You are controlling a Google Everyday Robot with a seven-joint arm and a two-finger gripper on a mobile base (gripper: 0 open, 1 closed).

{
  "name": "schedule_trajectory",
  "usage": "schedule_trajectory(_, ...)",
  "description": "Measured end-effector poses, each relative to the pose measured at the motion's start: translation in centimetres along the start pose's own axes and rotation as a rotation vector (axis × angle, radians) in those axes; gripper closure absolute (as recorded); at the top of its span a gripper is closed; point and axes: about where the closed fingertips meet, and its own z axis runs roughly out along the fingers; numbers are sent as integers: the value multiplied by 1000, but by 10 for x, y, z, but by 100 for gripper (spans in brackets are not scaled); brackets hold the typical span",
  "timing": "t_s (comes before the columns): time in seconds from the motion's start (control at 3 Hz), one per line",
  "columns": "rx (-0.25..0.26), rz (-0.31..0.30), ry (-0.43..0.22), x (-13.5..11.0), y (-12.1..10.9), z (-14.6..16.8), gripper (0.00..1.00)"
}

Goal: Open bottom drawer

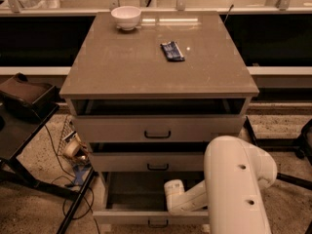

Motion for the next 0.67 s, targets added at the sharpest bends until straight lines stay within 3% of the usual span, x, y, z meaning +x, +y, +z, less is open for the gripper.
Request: schedule_trajectory(0.67, -110, 144, 36, 57, 81, -16, 100)
